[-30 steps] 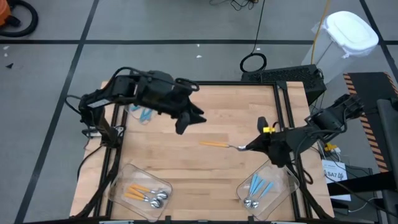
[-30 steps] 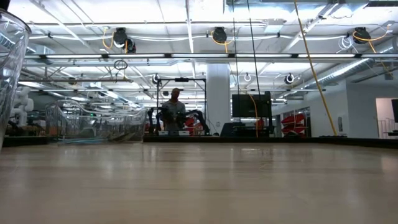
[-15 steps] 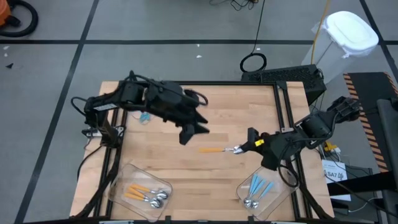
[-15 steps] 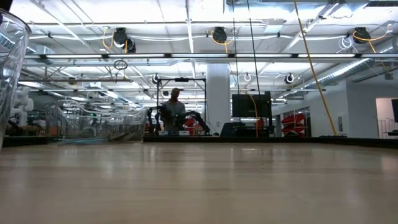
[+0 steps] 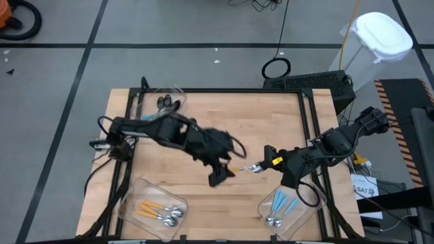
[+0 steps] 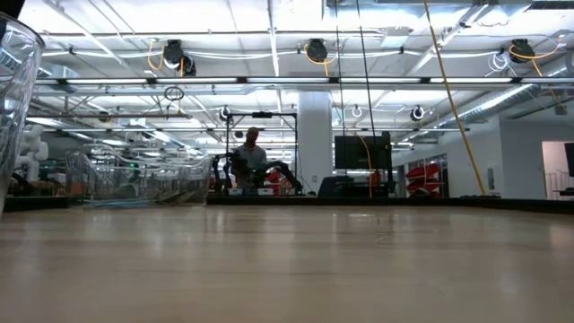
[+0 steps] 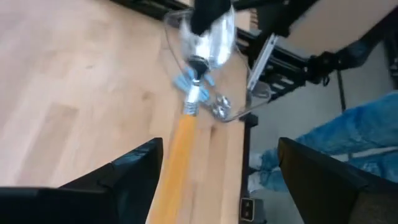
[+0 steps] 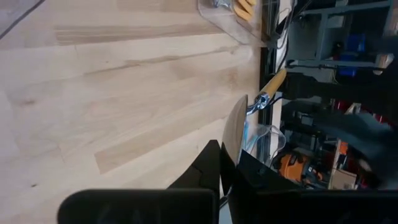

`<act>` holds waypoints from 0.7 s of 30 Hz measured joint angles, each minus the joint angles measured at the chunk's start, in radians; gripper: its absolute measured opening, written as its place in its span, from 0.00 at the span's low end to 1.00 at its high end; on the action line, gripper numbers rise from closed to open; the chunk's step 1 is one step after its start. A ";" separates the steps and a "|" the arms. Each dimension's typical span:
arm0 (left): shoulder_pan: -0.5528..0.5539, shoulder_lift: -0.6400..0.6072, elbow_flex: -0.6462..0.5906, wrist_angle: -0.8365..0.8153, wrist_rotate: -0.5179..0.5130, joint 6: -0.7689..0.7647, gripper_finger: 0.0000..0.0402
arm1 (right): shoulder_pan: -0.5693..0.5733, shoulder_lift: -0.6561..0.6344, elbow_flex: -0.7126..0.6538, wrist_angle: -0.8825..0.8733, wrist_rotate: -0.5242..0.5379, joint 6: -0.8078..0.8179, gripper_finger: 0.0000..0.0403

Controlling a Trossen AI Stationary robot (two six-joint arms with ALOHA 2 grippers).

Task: Sort silverware by color (type)
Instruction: Put the yellow spoon into the bottom left transparent bin

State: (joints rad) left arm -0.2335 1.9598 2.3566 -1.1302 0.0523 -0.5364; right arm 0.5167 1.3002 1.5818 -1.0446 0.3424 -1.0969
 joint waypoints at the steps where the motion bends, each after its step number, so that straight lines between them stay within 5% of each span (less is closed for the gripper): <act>1: -0.010 0.008 0.000 0.004 0.000 -0.001 0.78 | 0.000 0.000 0.000 0.001 0.000 0.000 0.00; 14: -0.044 0.119 0.000 -0.031 -0.102 -0.031 0.78 | 0.000 0.000 0.000 0.011 -0.005 -0.008 0.00; 21: -0.044 0.129 0.000 -0.021 -0.095 -0.006 0.60 | 0.000 0.000 0.000 0.012 -0.005 -0.015 0.00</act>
State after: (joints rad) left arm -0.2770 2.0892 2.3562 -1.1515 -0.0429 -0.5423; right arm 0.5167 1.3003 1.5822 -1.0328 0.3378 -1.1122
